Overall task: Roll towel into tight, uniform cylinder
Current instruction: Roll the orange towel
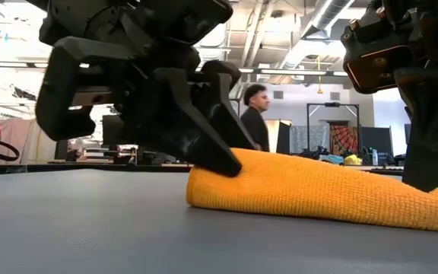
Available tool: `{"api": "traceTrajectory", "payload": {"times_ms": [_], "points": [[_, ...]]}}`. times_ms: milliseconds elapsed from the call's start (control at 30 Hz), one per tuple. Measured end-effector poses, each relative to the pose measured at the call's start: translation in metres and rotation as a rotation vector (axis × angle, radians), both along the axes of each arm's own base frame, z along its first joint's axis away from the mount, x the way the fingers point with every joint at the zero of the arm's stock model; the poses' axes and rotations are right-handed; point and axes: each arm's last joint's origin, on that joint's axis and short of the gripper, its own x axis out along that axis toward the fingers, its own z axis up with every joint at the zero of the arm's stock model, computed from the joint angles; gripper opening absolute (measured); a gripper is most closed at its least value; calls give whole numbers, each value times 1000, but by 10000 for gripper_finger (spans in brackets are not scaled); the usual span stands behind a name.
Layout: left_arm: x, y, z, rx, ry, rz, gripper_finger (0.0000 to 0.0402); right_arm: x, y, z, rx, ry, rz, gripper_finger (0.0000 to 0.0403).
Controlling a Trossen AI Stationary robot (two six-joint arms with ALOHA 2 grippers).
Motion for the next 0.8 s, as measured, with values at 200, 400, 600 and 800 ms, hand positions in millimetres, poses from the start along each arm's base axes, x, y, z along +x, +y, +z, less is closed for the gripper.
{"api": "traceTrajectory", "payload": {"times_ms": [200, 400, 600, 800], "points": [[-2, 1, -4, -47, 58, -8, 160, 0, 0, 0, 0, -1, 0, 25], [-1, 0, -16, -84, 102, 15, 139, 0, 0, 0, 36, 2, -56, 57], [-1, -1, -20, -136, 126, 5, 53, 3, -3, 1, 20, -1, -8, 81], [1, 5, -20, -267, 186, -23, 11, 3, -3, 12, 20, -28, 33, 83]]}}
